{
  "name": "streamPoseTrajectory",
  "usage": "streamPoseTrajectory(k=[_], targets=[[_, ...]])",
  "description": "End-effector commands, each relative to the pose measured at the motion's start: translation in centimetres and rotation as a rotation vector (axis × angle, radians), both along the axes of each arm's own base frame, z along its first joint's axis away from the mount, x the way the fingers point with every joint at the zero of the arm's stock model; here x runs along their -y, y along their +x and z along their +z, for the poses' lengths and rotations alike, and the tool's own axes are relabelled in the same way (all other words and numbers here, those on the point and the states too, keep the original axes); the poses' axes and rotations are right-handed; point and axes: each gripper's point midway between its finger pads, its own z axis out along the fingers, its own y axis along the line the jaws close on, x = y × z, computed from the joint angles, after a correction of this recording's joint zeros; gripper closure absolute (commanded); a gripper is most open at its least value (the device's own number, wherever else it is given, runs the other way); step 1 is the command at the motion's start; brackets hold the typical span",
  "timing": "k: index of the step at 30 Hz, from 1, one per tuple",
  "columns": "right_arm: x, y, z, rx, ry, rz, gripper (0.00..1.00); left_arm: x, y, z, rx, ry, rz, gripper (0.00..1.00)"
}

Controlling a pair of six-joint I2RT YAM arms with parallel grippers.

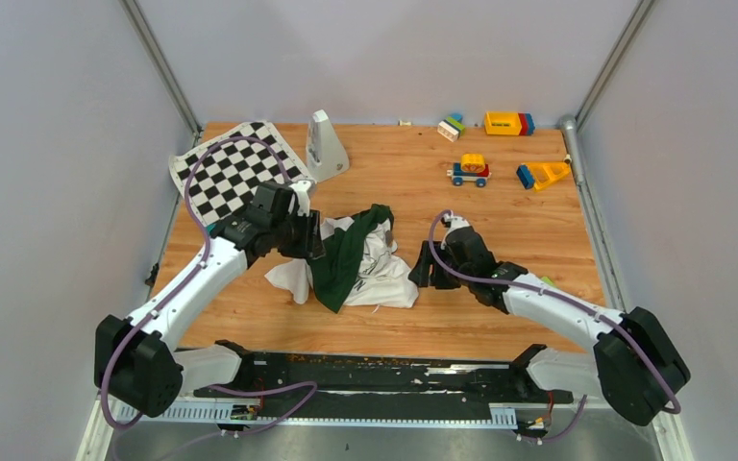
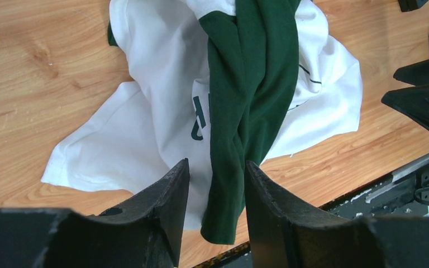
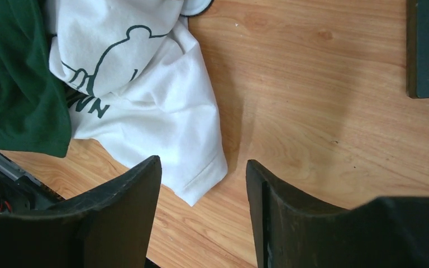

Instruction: Remove the brooch from the garment

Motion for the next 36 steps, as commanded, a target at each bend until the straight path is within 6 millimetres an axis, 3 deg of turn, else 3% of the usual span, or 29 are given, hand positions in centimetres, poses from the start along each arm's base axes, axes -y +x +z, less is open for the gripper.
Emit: streamPoseTrajectory(k=[1,3,7,9,16,22,24,29,36], targets=[[-1.1,0.1,-0.1,-0.026,0.026,0.017,0.40,-0.4,-0.6,0.7,0.013,-0.010,0.009,0.53],[-1.6,0.0,-0.8,-0.055,0.029,0.030,0.40,-0.7,-0.7,1.2,0.028,-0.007,0.020,0.52],[-2.6,0.1,-1.7,-0.079,0.031,0.045,0.52,-1.2,-0.7,2.7,0.054,0.005,0.032,0.51],[-3.0,0.1,-1.8,-0.084,0.037,0.053,0.63,-1.2,-0.9,3.0,0.050,0.004,0.023,0.53],[-3.0,0.1,-1.5,-0.069,0.040,0.048,1.00,-0.7,-1.6,2.5,0.015,-0.004,-0.021,0.72],[-2.5,0.3,-0.9,-0.045,0.020,0.036,1.00,-0.1,-1.6,2.6,-0.005,-0.017,-0.051,1.00],[-1.8,0.8,-0.5,-0.027,-0.018,0.010,1.00,-0.4,-1.4,3.6,0.018,-0.008,-0.041,1.00],[1.0,2.9,1.6,0.040,-0.119,-0.100,1.00,-2.2,0.0,9.3,0.125,0.004,0.024,1.00],[3.4,6.0,8.3,0.169,-0.054,-0.189,1.00,-5.5,1.7,19.7,0.291,-0.156,0.128,1.00]])
